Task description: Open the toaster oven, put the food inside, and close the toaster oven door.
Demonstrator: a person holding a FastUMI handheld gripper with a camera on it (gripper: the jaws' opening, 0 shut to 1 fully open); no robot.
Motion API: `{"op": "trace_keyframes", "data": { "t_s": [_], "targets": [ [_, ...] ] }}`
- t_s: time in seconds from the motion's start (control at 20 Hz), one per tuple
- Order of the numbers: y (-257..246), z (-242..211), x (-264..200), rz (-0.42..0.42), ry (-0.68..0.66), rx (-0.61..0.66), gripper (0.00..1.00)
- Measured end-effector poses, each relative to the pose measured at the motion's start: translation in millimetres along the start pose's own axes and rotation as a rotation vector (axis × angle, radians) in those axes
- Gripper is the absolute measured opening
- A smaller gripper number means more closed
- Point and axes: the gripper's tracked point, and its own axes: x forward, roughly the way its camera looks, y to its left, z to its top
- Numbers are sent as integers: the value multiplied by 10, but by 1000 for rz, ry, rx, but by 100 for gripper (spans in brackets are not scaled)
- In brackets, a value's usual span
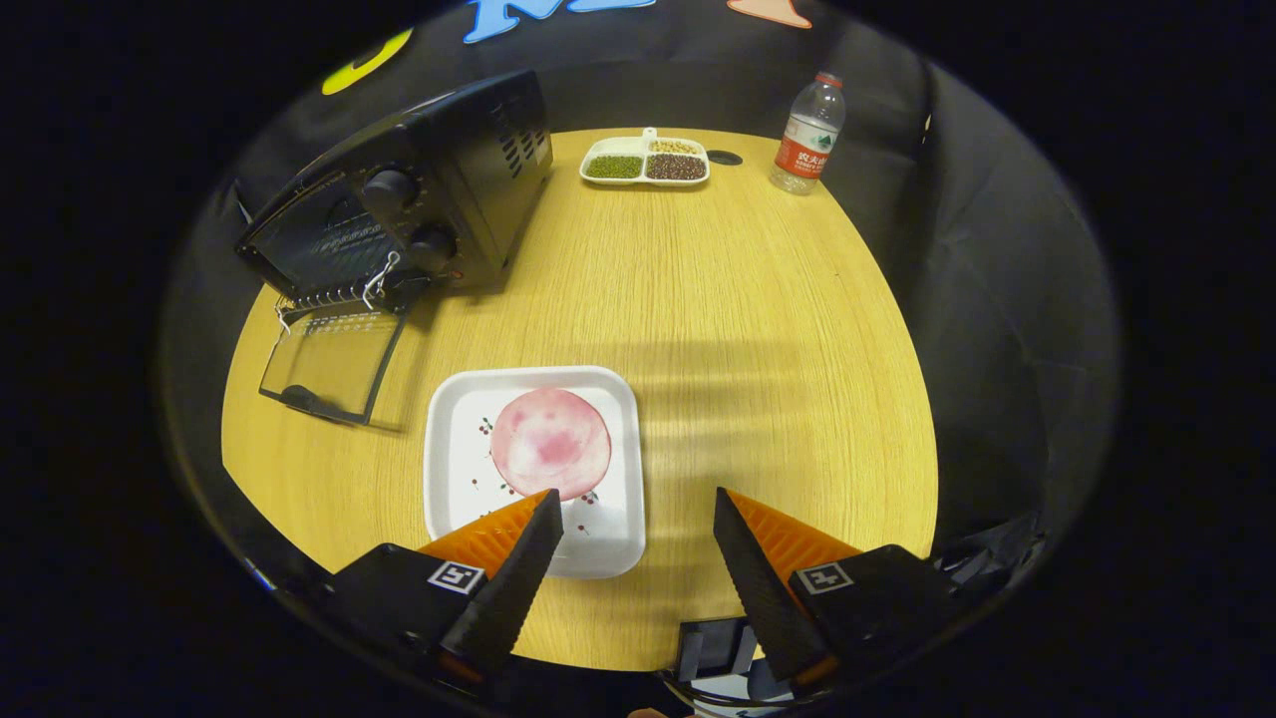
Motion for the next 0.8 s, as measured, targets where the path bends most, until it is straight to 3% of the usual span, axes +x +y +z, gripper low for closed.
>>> {"op": "trace_keyframes", "data": {
  "t_s": [0.35,0.55,0.8],
  "targets": [
    [-35,-41,234,59,76,-17,96],
    [31,-49,283,112,140,13,66],
    [-22,-169,358,96,231,-12,45]
  ]
}}
